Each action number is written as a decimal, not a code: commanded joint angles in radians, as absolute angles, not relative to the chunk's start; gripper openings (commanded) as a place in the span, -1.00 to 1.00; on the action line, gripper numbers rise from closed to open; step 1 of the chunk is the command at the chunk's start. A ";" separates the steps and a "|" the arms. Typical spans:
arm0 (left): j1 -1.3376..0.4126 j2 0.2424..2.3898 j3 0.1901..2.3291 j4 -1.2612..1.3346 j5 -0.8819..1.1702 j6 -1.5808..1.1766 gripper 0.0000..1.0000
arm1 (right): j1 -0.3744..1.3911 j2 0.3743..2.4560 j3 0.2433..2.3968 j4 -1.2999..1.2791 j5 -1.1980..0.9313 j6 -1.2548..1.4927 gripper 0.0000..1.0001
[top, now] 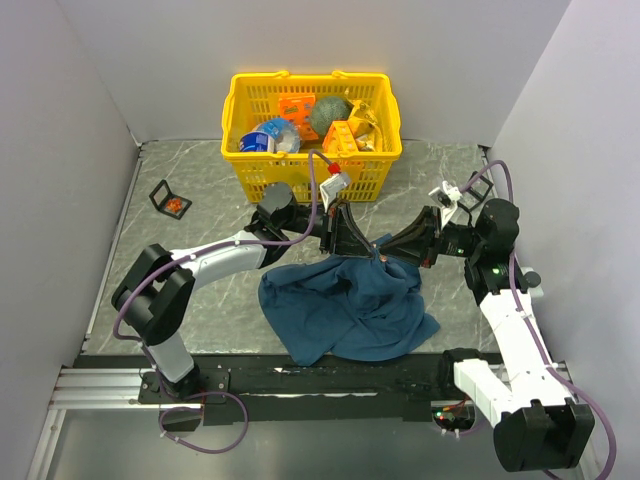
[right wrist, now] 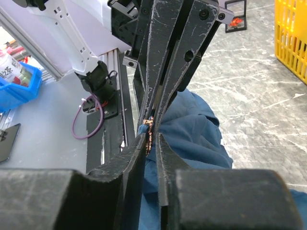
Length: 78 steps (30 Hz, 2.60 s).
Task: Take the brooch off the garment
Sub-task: Remove the brooch from the clothes.
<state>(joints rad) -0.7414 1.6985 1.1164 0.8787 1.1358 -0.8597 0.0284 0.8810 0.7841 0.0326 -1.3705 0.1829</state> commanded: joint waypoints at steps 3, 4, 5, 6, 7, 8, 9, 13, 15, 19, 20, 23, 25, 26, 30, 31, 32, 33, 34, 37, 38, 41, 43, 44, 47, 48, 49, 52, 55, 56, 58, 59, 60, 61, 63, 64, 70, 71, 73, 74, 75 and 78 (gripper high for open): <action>-0.747 1.689 1.124 0.959 1.140 -0.873 -0.98 | 0.029 0.877 0.807 0.064 -1.373 0.187 -0.55; -0.747 1.689 1.123 0.959 1.138 -0.873 -0.97 | 0.028 0.877 0.808 0.060 -1.373 0.184 -0.55; -0.747 1.690 1.123 0.959 1.138 -0.873 -0.98 | 0.025 0.877 0.807 0.063 -1.376 0.186 -0.55; -0.747 1.689 1.123 0.960 1.140 -0.874 -0.98 | 0.023 0.876 0.805 0.070 -1.376 0.195 -0.55; -0.747 1.690 1.123 0.959 1.138 -0.874 -0.98 | 0.021 0.874 0.802 0.081 -1.377 0.199 -0.56; -0.747 1.690 1.123 0.960 1.141 -0.876 -0.98 | 0.020 0.874 0.801 0.080 -1.379 0.201 -0.56; -0.747 1.690 1.123 0.959 1.140 -0.874 -0.98 | 0.018 0.874 0.801 0.080 -1.379 0.196 -0.57; -0.749 1.689 1.124 0.956 1.143 -0.873 -0.98 | 0.014 0.873 0.801 0.083 -1.384 0.207 -0.60; -0.747 1.689 1.123 0.960 1.141 -0.874 -0.98 | 0.011 0.874 0.802 0.084 -1.388 0.207 -0.63; -0.749 1.684 1.124 0.953 1.143 -0.868 -0.98 | 0.009 0.877 0.801 0.095 -1.393 0.216 -0.78; -0.749 1.684 1.124 0.950 1.141 -0.867 -0.98 | 0.009 0.877 0.801 0.095 -1.396 0.215 -0.91; -0.749 1.684 1.124 0.953 1.140 -0.870 -0.98 | 0.008 0.876 0.804 0.083 -1.402 0.203 -1.00; -0.749 1.687 1.126 0.951 1.140 -0.871 -0.98 | 0.009 0.876 0.802 0.081 -1.407 0.201 -1.00; -0.749 1.687 1.129 0.951 1.140 -0.870 -0.98 | 0.009 0.877 0.804 0.077 -1.405 0.198 -1.00; -0.747 1.692 1.143 0.922 1.140 -0.864 -0.69 | 0.009 0.876 0.822 0.005 -1.384 0.135 -1.00; -0.749 1.693 1.146 0.916 1.138 -0.862 -0.67 | 0.011 0.877 0.831 -0.033 -1.373 0.126 -1.00; -0.749 1.694 1.147 0.910 1.138 -0.855 -0.64 | 0.011 0.880 0.841 -0.060 -1.346 0.114 -1.00; -0.747 1.694 1.152 0.893 1.141 -0.850 -0.57 | 0.011 0.884 0.860 -0.084 -1.333 0.074 -1.00; -0.747 1.690 1.155 0.879 1.144 -0.842 -0.50 | 0.014 0.888 0.874 -0.154 -1.313 0.051 -1.00; -0.747 1.684 1.167 0.798 1.143 -0.789 -0.08 | 0.037 0.914 0.937 -0.270 -1.229 -0.070 -1.00; -0.747 1.683 1.169 0.779 1.141 -0.763 0.00 | 0.043 0.917 0.948 -0.317 -1.210 -0.109 -1.00; -0.749 1.681 1.180 0.706 1.126 -0.715 0.04 | 0.069 0.917 0.957 -0.328 -1.166 -0.123 -1.00; -0.749 1.683 1.187 0.671 1.112 -0.693 0.05 | 0.089 0.919 0.962 -0.348 -1.123 -0.141 -1.00; -0.749 1.684 1.195 0.640 1.106 -0.674 0.05 | 0.095 0.920 0.965 -0.359 -1.102 -0.164 -1.00; -0.755 1.686 1.232 0.519 1.066 -0.609 0.07 | 0.132 0.916 0.977 -0.396 -1.005 -0.201 -1.00; -0.758 1.690 1.247 0.465 1.049 -0.577 0.07 | 0.138 0.913 0.976 -0.394 -0.980 -0.202 -1.00; -0.761 1.693 1.265 0.415 1.023 -0.540 0.08 | 0.143 0.907 0.973 -0.388 -0.938 -0.195 -1.00; -0.784 1.706 1.310 0.308 0.991 -0.463 0.09 | 0.149 0.905 0.977 -0.399 -0.902 -0.201 -1.00; -0.795 1.717 1.322 0.296 0.983 -0.460 0.06 | 0.153 0.897 0.971 -0.387 -0.905 -0.195 -1.00; -0.798 1.720 1.328 0.290 0.986 -0.457 0.03 | 0.153 0.896 0.968 -0.385 -0.904 -0.190 -1.00; -0.801 1.723 1.331 0.284 0.988 -0.453 0.00 | 0.153 0.891 0.971 -0.388 -0.900 -0.192 -1.00; -0.801 1.723 1.330 0.285 0.989 -0.451 -0.04 | 0.152 0.891 0.971 -0.388 -0.902 -0.192 -1.00; -0.801 1.721 1.330 0.285 0.991 -0.453 -0.06 | 0.152 0.893 0.969 -0.388 -0.905 -0.192 -1.00; -0.801 1.721 1.330 0.282 0.991 -0.446 -0.08 | 0.152 0.893 0.971 -0.388 -0.908 -0.190 -1.00; -0.801 1.717 1.324 0.282 0.994 -0.445 -0.12 | 0.150 0.894 0.973 -0.388 -0.922 -0.186 -1.00; -0.801 1.715 1.319 0.290 0.997 -0.445 -0.13 | 0.150 0.897 0.973 -0.390 -0.925 -0.184 -1.00; -0.798 1.703 1.309 0.299 1.009 -0.448 -0.22 | 0.138 0.900 0.974 -0.390 -0.933 -0.181 -1.00; -0.796 1.701 1.305 0.304 1.008 -0.452 -0.25 | 0.138 0.900 0.974 -0.391 -0.934 -0.183 -1.00; -0.790 1.695 1.299 0.310 1.009 -0.457 -0.29 | 0.133 0.897 0.971 -0.391 -0.934 -0.183 -1.00; -0.788 1.690 1.298 0.313 1.011 -0.460 -0.32 | 0.132 0.897 0.968 -0.390 -0.936 -0.183 -1.00; -0.787 1.689 1.296 0.316 1.011 -0.462 -0.33 | 0.130 0.894 0.966 -0.390 -0.934 -0.184 -1.00; -0.779 1.683 1.287 0.334 1.019 -0.471 -0.36 | 0.127 0.893 0.960 -0.391 -0.933 -0.184 -1.00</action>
